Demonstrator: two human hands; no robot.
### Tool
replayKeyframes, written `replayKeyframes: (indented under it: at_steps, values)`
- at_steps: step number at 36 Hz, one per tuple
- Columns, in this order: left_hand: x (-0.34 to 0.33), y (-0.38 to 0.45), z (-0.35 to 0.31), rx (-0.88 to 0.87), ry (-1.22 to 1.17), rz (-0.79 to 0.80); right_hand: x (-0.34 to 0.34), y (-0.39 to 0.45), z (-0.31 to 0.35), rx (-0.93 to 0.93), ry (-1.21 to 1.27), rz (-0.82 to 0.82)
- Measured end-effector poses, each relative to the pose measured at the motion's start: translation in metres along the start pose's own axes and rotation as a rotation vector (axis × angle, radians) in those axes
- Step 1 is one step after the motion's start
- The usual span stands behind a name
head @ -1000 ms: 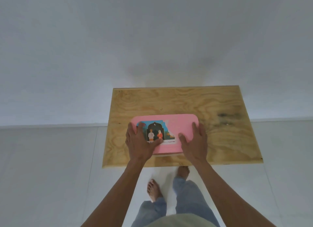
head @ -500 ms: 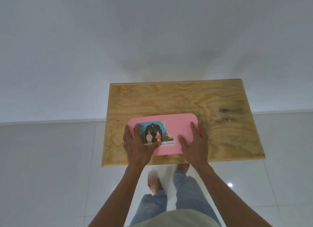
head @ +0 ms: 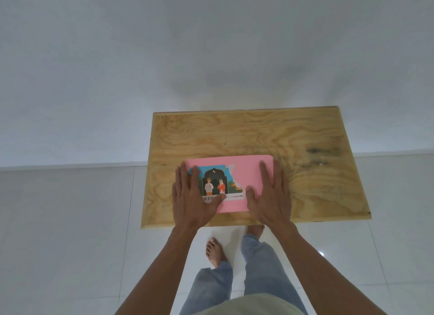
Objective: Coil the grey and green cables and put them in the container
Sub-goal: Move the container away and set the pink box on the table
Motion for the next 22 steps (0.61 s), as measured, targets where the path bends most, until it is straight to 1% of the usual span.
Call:
replayKeyframes:
  at_steps: [2, 4, 10, 13, 17, 22]
  values:
    - [-0.002, 0.005, 0.002, -0.043, 0.065, 0.007, -0.004, 0.005, -0.001, 0.059, -0.065, 0.023]
    - [-0.003, 0.008, 0.004, -0.064, 0.1, -0.004, -0.01, 0.007, -0.003, 0.071, -0.09, 0.018]
    - [-0.009, 0.008, 0.005, -0.101, 0.137, -0.112, -0.021, 0.009, -0.008, 0.125, -0.116, -0.103]
    - [-0.012, 0.008, 0.004, -0.108, 0.131, -0.158, -0.023, 0.009, -0.008, 0.122, -0.12, -0.144]
    - [-0.014, 0.009, 0.005, -0.122, 0.101, -0.178, -0.023, 0.01, -0.009, 0.099, -0.106, -0.16]
    - [-0.015, 0.008, 0.007, -0.115, -0.015, -0.272, -0.023, 0.009, -0.011, 0.127, -0.059, -0.217]
Point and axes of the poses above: each hand's wrist, its own y-axis towards the middle knuckle, its own x-axis out of the back of the hand, z = x × y, the point moved 3 cm from there along y, towards the middle knuckle, and after that the axes turned 6 degrees about x, right-handed, at the moved point
